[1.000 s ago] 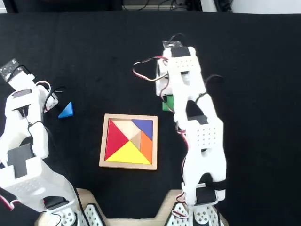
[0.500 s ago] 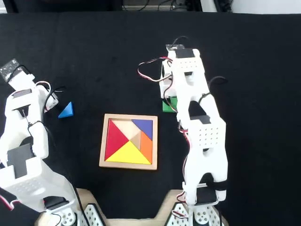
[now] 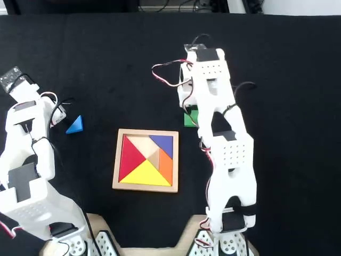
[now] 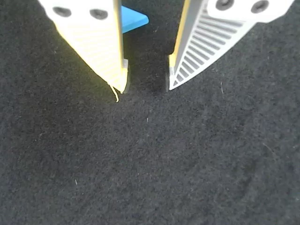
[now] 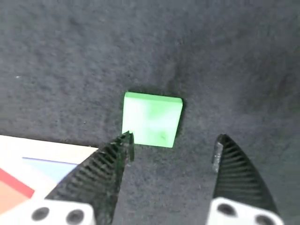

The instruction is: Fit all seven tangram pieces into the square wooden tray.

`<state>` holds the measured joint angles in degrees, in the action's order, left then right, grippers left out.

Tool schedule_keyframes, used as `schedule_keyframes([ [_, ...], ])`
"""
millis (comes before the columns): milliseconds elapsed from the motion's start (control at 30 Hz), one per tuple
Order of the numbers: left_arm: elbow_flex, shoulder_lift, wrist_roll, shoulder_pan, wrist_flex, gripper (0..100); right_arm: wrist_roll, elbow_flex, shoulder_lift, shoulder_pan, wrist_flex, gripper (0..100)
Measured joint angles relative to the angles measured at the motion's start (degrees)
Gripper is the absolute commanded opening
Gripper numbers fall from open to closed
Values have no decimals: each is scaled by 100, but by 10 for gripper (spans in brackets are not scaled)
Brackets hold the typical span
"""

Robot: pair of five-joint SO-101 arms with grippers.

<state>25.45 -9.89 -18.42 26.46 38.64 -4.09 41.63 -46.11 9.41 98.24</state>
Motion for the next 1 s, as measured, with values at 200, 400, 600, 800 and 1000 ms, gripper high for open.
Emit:
schedule_keyframes([
  [200,0,0,0,0,0,152,0,53,-325,132,-141,273],
  [400,0,0,0,0,0,152,0,193,-791,273,-325,272],
  [600,0,0,0,0,0,152,0,598,-1073,264,-193,146],
  [800,0,0,0,0,0,152,0,809,-1222,26,-97,12],
  [1000,0,0,0,0,0,151,193,897,-1231,-202,26,11],
])
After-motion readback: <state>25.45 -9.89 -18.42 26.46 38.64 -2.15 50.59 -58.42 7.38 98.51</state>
